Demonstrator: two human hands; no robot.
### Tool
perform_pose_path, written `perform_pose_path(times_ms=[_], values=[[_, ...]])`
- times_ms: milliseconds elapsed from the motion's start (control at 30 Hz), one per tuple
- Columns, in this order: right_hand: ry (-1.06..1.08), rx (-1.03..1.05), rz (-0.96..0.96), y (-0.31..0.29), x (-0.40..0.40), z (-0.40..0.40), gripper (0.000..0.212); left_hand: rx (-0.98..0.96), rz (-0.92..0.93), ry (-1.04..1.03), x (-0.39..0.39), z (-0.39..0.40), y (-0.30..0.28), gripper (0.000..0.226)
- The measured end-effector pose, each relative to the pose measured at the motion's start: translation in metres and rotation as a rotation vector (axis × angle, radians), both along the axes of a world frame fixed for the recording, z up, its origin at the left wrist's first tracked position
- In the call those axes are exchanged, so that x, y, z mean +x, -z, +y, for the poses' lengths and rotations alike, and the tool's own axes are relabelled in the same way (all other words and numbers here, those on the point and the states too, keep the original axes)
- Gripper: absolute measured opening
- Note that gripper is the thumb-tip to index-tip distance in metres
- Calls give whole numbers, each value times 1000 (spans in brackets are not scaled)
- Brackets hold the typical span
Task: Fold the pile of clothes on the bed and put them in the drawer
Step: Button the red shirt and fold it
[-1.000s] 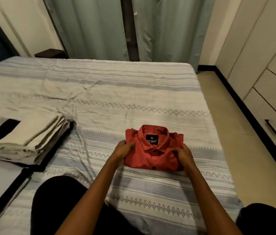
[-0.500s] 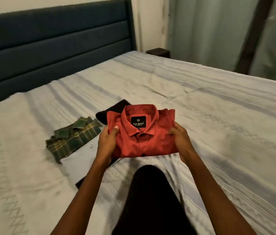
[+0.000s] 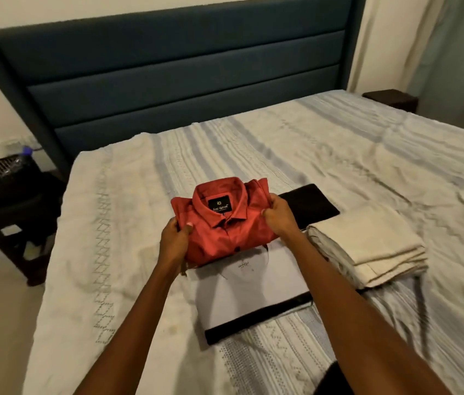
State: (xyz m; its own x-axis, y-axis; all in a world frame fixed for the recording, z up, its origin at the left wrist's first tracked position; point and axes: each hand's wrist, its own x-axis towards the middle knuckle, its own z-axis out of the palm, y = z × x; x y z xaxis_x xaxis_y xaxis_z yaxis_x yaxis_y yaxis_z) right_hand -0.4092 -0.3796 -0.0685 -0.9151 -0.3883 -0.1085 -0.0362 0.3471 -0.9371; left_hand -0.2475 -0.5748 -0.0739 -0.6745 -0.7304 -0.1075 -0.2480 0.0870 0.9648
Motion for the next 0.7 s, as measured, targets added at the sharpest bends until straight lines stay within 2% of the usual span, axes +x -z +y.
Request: perform_pose_path(times_ms=[67, 100, 167, 233, 267, 333, 433, 500, 567, 633, 700], values=[[-45, 90, 12, 14, -3, -11, 57, -53, -89, 11, -4, -6, 17, 56], [-70, 156, 24, 22, -1, -16, 58, -139, -145, -2, -5, -8, 27, 63], [-104, 329, 101, 45, 3, -20, 58, -405, -207, 29, -7, -7, 52, 59], [-174, 460, 214, 65, 11, -20, 46, -592, -259, 160, -4, -2, 72, 56], [-241, 518, 260, 74, 14, -19, 44, -633, -275, 223, -3, 1, 80, 58], [-371, 641, 284, 83, 21, -12, 52, -723, -331, 272, -4, 5, 95, 63], [-409, 687, 336, 74, 25, 1, 57, -767, -396, 231, -4, 12, 95, 59], [-382, 638, 405, 62, 33, 11, 57, -786, -362, 127, -1, 23, 86, 48], [-333, 548, 452, 51, 43, 25, 55, -852, -244, 39, 2, 40, 76, 40], [-264, 452, 468, 43, 57, 48, 52, -887, -84, 74, 1, 65, 63, 38], [-185, 365, 558, 37, 76, 80, 47, -833, 75, 224, -2, 98, 53, 38]])
